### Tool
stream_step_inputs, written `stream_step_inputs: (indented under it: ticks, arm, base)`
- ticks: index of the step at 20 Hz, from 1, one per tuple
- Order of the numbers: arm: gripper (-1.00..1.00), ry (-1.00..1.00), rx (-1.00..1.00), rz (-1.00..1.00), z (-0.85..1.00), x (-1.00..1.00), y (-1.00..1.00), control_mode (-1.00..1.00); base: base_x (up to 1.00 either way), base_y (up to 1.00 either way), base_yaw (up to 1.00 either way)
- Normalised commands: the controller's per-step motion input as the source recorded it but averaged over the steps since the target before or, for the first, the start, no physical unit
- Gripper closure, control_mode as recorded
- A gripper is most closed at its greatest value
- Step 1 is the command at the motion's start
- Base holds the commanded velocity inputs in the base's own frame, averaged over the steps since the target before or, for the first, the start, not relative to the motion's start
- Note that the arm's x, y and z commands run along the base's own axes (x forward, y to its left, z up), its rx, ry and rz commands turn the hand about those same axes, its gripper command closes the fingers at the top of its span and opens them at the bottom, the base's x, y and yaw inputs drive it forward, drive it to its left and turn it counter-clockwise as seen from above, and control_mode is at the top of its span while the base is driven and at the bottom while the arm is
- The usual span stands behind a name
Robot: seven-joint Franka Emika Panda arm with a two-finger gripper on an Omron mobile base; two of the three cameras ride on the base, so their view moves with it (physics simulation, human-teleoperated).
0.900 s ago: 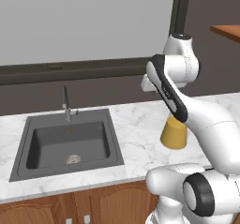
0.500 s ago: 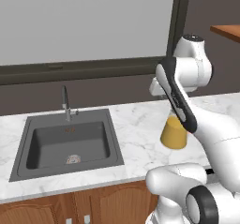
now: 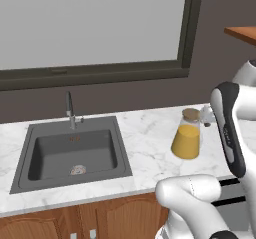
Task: Place the pitcher and cup on the dining counter for serving.
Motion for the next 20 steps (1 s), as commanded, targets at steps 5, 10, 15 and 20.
stream_step_inputs:
  ticks: [5,10,15,20]
  arm:
    - [-1.00,0.02,0.07,0.00,-0.48,0.07,-0.63,-1.00]
    - [-1.00,0.02,0.00,0.00,-0.33,0.39,-0.05,-1.00]
    - [-1.00,0.01,0.00,0.00,-0.34,0.43,0.00,-1.00]
    - [-1.00,0.03,0.00,0.00,-0.28,0.35,0.00,-1.00]
  base:
    - [0.00,0.00,0.00]
    - [0.00,0.00,0.00]
    - [0.00,0.00,0.00]
    - [0.00,0.00,0.00]
